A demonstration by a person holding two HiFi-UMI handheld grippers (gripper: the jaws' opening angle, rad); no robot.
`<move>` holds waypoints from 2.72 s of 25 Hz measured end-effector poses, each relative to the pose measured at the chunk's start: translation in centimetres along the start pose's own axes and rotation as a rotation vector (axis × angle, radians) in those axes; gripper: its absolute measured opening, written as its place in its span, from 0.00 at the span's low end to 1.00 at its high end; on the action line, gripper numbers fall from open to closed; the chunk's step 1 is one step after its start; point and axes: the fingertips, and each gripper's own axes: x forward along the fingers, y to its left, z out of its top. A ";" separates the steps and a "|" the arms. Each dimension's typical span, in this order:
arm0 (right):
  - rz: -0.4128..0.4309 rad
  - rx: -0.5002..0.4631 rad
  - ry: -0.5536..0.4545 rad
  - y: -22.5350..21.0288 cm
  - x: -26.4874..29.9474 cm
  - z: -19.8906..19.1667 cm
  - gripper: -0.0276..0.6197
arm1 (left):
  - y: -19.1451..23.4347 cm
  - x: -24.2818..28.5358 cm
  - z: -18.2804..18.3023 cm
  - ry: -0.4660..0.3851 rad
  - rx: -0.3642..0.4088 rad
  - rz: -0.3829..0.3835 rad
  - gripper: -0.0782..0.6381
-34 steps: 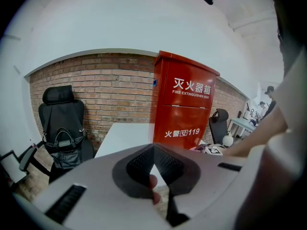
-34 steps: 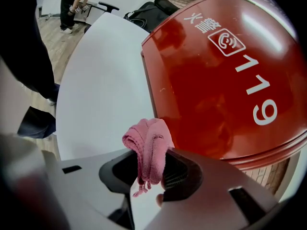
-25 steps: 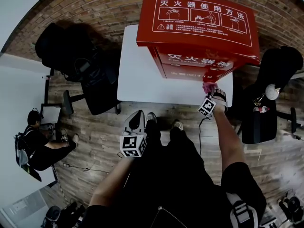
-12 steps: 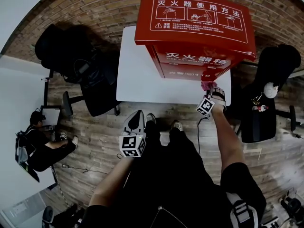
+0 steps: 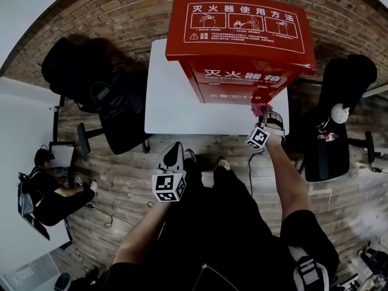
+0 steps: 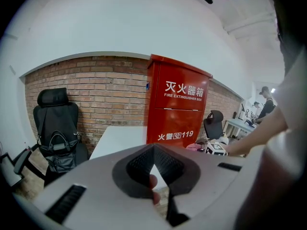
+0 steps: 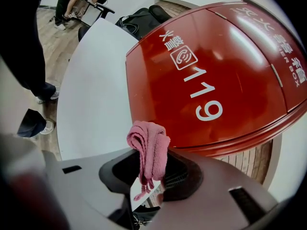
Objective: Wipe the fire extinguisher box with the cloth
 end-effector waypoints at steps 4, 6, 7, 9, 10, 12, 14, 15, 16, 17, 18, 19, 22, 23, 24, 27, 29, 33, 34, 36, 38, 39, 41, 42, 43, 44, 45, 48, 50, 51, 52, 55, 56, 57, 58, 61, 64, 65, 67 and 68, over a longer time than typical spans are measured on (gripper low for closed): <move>-0.019 0.013 -0.001 -0.8 -0.6 0.1 0.23 | -0.2 0.1 0.2 -0.009 0.001 -0.006 0.13; -0.026 0.022 -0.004 -1.2 -0.9 0.2 0.23 | -0.3 0.1 0.3 -0.011 0.001 -0.009 0.13; -0.031 0.028 -0.007 -1.4 -1.1 0.3 0.23 | -0.3 0.2 0.4 -0.012 0.001 -0.010 0.13; -0.038 0.038 -0.014 -2.0 -1.4 0.6 0.23 | -0.4 0.2 0.5 -0.013 0.002 -0.012 0.13; -0.039 0.041 -0.016 -2.1 -1.6 0.6 0.23 | -0.4 0.2 0.5 -0.014 0.002 -0.013 0.13; -0.042 0.046 -0.019 -2.4 -1.8 0.7 0.23 | -0.5 0.2 0.6 -0.015 0.002 -0.014 0.13; -0.050 0.051 -0.022 -2.9 -2.2 0.8 0.23 | -0.6 0.3 0.7 -0.018 0.002 -0.014 0.13; -0.057 0.052 -0.023 -3.2 -2.4 0.8 0.23 | -0.7 0.3 0.8 -0.020 0.002 -0.015 0.13; -0.064 0.052 -0.024 -3.5 -2.6 0.9 0.23 | -0.7 0.3 0.8 -0.022 0.003 -0.017 0.13; -0.072 0.053 -0.025 -3.7 -2.8 0.9 0.23 | -0.8 0.4 0.8 -0.024 0.003 -0.019 0.13; -0.078 0.055 -0.028 -4.0 -3.0 0.9 0.23 | -0.8 0.4 0.7 -0.024 0.004 -0.019 0.13; -0.084 0.060 -0.032 -4.3 -3.2 1.0 0.23 | -0.8 0.4 0.7 -0.025 0.006 -0.019 0.13; -0.100 0.072 -0.042 -5.0 -3.8 1.2 0.23 | -1.0 0.5 0.8 -0.028 0.005 -0.021 0.13; -0.106 0.074 -0.045 -5.2 -4.0 1.2 0.23 | -1.1 0.5 0.8 -0.028 0.003 -0.023 0.13; -0.113 0.076 -0.049 -5.5 -4.3 1.3 0.23 | -1.2 0.5 0.8 -0.027 0.002 -0.025 0.13; -0.135 0.080 -0.063 -6.5 -5.0 1.6 0.23 | -1.5 0.5 1.0 -0.027 0.001 -0.030 0.13; -0.147 0.086 -0.072 -7.1 -5.4 1.8 0.23 | -1.6 0.6 0.9 -0.026 0.001 -0.032 0.13; -0.178 0.081 -0.087 -8.5 -6.4 2.3 0.23 | -1.8 0.7 0.9 -0.027 0.003 -0.037 0.13; -0.187 0.080 -0.091 -8.9 -6.7 2.4 0.23 | -1.8 0.8 0.9 -0.028 0.003 -0.038 0.13; -0.203 0.082 -0.097 -9.4 -7.0 2.5 0.23 | -1.9 0.8 0.9 -0.027 0.004 -0.040 0.13; -0.218 0.090 -0.105 -9.7 -7.3 2.6 0.23 | -2.0 0.8 0.9 -0.027 0.005 -0.042 0.13; -0.225 0.092 -0.106 -10.0 -7.5 2.6 0.23 | -2.0 0.8 0.9 -0.027 0.006 -0.043 0.13; -0.234 0.092 -0.107 -10.7 -8.0 2.6 0.23 | -2.1 0.8 1.0 -0.029 0.008 -0.044 0.13; -0.237 0.095 -0.108 -11.0 -8.3 2.7 0.23 | -2.1 0.8 1.1 -0.030 0.009 -0.046 0.13; -0.240 0.099 -0.109 -11.4 -8.5 2.7 0.23 | -2.2 0.8 1.1 -0.030 0.010 -0.047 0.13; -0.244 0.102 -0.110 -11.7 -8.8 2.7 0.23 | -2.2 0.8 1.1 -0.031 0.012 -0.049 0.13; -0.248 0.103 -0.112 -11.9 -9.0 2.7 0.23 | -2.3 0.8 1.1 -0.031 0.013 -0.050 0.13; -0.264 0.101 -0.118 -12.7 -9.6 2.8 0.23 | -2.4 0.8 1.2 -0.031 0.014 -0.053 0.13; -0.273 0.099 -0.120 -13.0 -9.9 2.8 0.23 | -2.4 0.8 1.3 -0.032 0.015 -0.054 0.13; -0.278 0.099 -0.121 -13.2 -10.0 2.9 0.23 | -2.4 0.8 1.3 -0.032 0.016 -0.054 0.13; -0.284 0.099 -0.122 -13.4 -10.2 2.9 0.23 | -2.4 0.8 1.3 -0.032 0.017 -0.054 0.13; -0.306 0.101 -0.126 -14.1 -10.7 2.9 0.23 | -2.4 0.7 1.3 -0.032 0.019 -0.056 0.13; -0.313 0.102 -0.128 -14.3 -10.9 2.9 0.23 | -2.4 0.7 1.3 -0.032 0.019 -0.056 0.13; -0.318 0.103 -0.129 -14.6 -11.1 2.9 0.23 | -2.4 0.7 1.3 -0.032 0.019 -0.056 0.13; -0.323 0.104 -0.129 -14.8 -11.2 2.9 0.23 | -2.4 0.7 1.3 -0.033 0.019 -0.057 0.13; -0.343 0.109 -0.133 -15.5 -11.8 2.9 0.23 | -2.3 0.5 1.2 -0.033 0.018 -0.055 0.13; -0.369 0.114 -0.140 -16.3 -12.5 3.0 0.23 | -2.3 0.4 1.2 -0.036 0.016 -0.054 0.13; -0.377 0.116 -0.143 -16.7 -12.7 3.1 0.23 | -2.3 0.4 1.2 -0.037 0.016 -0.055 0.13; -0.393 0.119 -0.148 -17.3 -13.2 3.1 0.23 | -2.3 0.3 1.1 -0.037 0.015 -0.055 0.13; -0.401 0.121 -0.150 -17.6 -13.4 3.2 0.23 | -2.3 0.2 1.1 -0.038 0.015 -0.055 0.13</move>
